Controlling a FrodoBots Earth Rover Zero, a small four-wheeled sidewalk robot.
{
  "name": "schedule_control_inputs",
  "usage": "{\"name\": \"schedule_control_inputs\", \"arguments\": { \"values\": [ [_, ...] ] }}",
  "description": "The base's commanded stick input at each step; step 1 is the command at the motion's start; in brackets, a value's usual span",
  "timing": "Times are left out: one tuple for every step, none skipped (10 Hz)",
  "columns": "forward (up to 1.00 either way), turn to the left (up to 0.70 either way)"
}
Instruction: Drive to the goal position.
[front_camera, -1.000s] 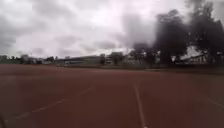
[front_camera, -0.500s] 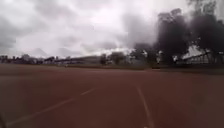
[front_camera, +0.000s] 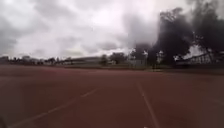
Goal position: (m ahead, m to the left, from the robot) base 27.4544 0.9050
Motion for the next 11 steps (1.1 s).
{"name": "schedule_control_inputs", "arguments": {
  "values": [
    [0.67, 0.00],
    [0.67, 0.00],
    [0.67, 0.00],
    [0.67, 0.00],
    [0.67, 0.00],
    [0.67, 0.00],
    [0.67, 0.00],
    [0.67, 0.00],
    [0.67, 0.00],
    [0.67, 0.00],
    [0.67, 0.00]
  ]
}}
